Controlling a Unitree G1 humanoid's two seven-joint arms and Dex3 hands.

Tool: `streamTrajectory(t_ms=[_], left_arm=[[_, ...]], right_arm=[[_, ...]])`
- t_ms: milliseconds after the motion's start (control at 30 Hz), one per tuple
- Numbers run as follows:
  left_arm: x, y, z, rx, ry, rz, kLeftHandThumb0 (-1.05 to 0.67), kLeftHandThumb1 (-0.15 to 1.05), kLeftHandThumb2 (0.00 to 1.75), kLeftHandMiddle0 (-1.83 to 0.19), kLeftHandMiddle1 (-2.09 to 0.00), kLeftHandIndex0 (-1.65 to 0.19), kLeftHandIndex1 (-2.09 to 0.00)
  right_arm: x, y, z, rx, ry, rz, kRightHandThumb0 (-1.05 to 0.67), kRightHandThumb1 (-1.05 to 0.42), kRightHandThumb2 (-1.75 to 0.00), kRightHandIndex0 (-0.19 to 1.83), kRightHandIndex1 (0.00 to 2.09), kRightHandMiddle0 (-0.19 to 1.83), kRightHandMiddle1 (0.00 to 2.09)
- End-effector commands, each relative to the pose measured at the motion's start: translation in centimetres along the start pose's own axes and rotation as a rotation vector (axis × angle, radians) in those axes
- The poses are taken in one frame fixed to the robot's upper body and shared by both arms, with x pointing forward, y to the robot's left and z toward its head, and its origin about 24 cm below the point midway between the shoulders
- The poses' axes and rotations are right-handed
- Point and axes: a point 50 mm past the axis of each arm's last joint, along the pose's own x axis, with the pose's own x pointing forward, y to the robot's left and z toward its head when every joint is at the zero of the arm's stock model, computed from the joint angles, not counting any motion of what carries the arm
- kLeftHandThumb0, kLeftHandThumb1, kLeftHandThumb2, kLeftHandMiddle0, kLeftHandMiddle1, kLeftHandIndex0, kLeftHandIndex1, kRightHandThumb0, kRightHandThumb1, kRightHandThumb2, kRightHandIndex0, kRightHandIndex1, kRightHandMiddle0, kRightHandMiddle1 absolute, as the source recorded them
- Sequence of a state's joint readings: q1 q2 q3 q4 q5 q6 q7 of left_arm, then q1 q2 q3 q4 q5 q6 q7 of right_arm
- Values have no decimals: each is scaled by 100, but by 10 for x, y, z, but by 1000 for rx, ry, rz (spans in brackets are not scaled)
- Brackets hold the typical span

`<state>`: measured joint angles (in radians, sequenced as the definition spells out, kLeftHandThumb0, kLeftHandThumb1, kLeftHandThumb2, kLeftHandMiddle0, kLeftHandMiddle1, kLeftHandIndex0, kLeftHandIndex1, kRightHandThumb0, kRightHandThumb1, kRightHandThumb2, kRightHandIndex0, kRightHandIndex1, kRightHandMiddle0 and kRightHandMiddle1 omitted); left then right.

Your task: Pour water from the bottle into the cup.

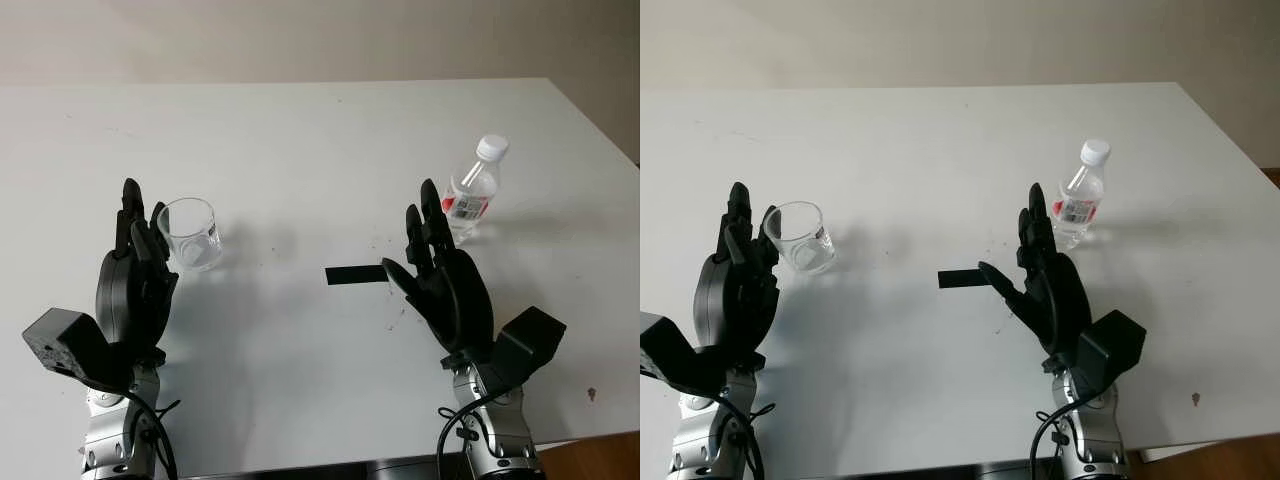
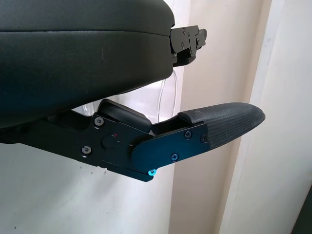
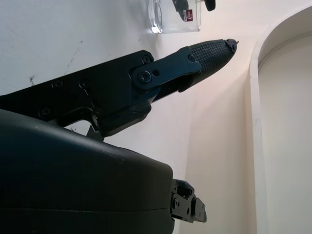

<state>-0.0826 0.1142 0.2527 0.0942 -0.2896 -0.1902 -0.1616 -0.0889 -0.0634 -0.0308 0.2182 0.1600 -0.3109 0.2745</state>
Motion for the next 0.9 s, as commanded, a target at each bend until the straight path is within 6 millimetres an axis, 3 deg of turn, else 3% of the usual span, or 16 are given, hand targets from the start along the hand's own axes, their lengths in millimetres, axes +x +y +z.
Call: streamTrajectory(t_ms=[0,400,633,867], left_arm=[[3,0,4,4,-22,-10,-86,105,73,19,-29,14,0],[5,0,2,-2,-17,-9,-87,105,72,19,-31,12,0],[6,-1,1,-6,-18,-6,-86,105,73,19,-36,10,0],[7,-1,1,-6,-18,-2,-86,105,72,19,-33,12,0]], right_arm=[[3,1,3,1,-20,6,-81,-99,-5,-19,0,-19,0],[0,0,3,10,-29,8,-80,-99,-5,-19,0,-19,0],[-3,4,33,-31,-151,82,-79,-99,-5,-19,0,-19,0],[-18,-7,70,-109,-280,120,-81,-100,-6,-19,0,-19,0]])
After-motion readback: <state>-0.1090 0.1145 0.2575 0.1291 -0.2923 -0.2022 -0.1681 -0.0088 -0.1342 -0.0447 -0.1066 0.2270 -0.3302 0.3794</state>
